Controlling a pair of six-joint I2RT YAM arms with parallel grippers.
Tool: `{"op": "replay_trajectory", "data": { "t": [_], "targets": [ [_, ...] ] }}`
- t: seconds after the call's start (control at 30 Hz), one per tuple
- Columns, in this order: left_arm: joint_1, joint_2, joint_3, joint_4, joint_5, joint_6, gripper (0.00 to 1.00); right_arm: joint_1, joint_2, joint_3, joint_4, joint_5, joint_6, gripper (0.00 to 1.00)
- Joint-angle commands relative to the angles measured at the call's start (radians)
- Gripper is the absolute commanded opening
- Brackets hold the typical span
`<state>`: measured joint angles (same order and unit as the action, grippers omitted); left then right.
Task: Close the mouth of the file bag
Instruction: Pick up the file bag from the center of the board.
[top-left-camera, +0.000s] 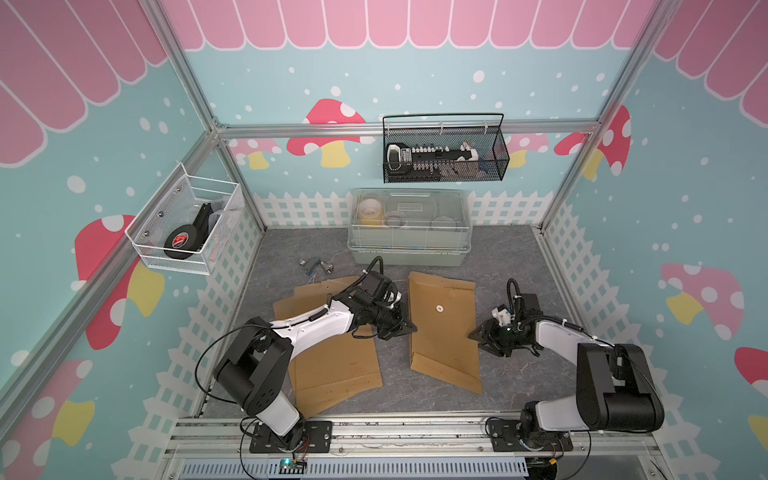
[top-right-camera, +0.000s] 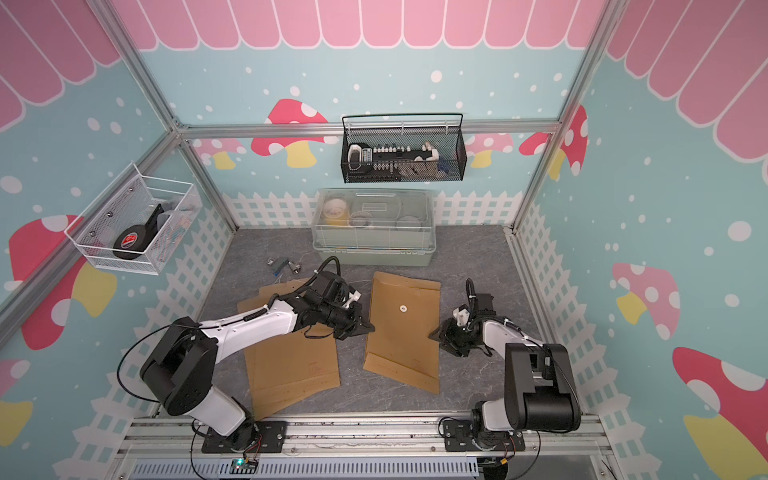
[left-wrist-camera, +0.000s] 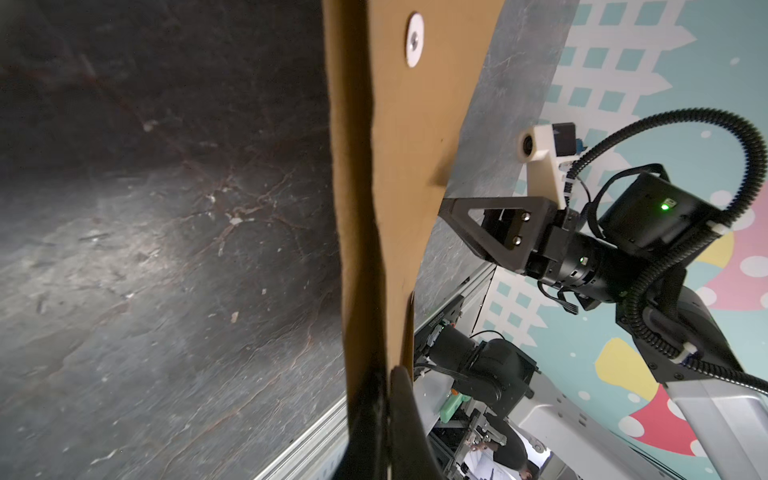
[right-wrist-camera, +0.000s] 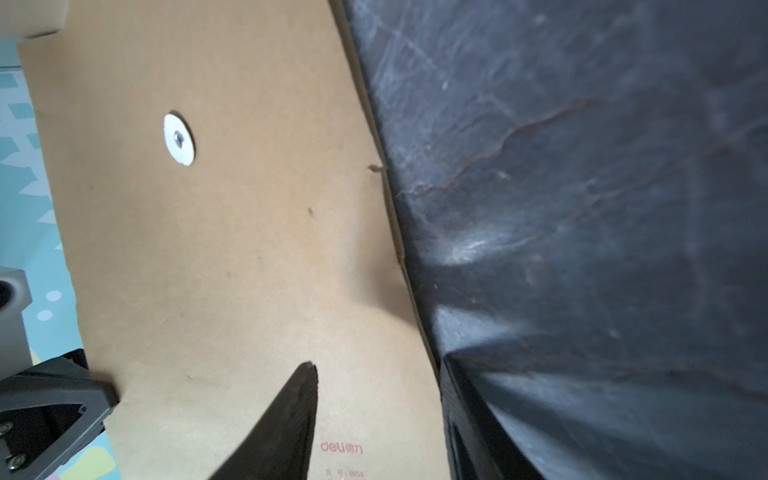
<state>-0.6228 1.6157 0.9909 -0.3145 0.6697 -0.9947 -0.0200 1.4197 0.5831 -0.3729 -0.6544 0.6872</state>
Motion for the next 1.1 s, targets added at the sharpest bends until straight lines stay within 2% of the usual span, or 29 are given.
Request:
{"op": "replay_trajectory", "data": {
  "t": [0.0, 0.2, 0.3, 0.4, 0.53, 0.73, 0.87, 0.93, 1.07],
  "targets": [
    [0.027, -0.074, 0.025, -0.005, 0.022, -0.06, 0.0, 0.006, -0.019, 0.001, -0.044, 0.056, -0.022, 0.56],
    [0.076, -0.159, 0.019, 0.06, 0.067, -0.2, 0.0, 0.003, -0.036, -0.011, 0.0, -0.02, 0.007, 0.71],
    [0.074, -0.171, 0.008, 0.156, 0.075, -0.307, 0.0, 0.006, -0.046, -0.036, 0.092, -0.112, 0.067, 0.77],
    [0.068, -0.174, 0.049, 0.154, 0.072, -0.319, 0.0, 0.018, -0.086, -0.073, 0.192, -0.165, 0.142, 0.85],
    [0.064, -0.164, 0.074, 0.15, 0.068, -0.323, 0.0, 0.028, -0.076, -0.119, 0.37, -0.248, 0.269, 0.86],
    [0.057, -0.18, 0.063, 0.153, 0.062, -0.327, 0.0, 0.03, -0.053, -0.182, 0.676, -0.344, 0.478, 0.81],
    [0.058, -0.194, 0.037, 0.167, 0.06, -0.336, 0.0, 0.035, -0.081, -0.192, 0.877, -0.37, 0.668, 0.75],
    [0.058, -0.194, 0.03, 0.167, 0.062, -0.332, 0.0, 0.038, -0.101, -0.181, 0.906, -0.372, 0.707, 0.7],
    [0.066, -0.199, 0.015, 0.168, 0.071, -0.326, 0.0, 0.04, -0.123, -0.167, 0.89, -0.363, 0.703, 0.57]
  ]
}}
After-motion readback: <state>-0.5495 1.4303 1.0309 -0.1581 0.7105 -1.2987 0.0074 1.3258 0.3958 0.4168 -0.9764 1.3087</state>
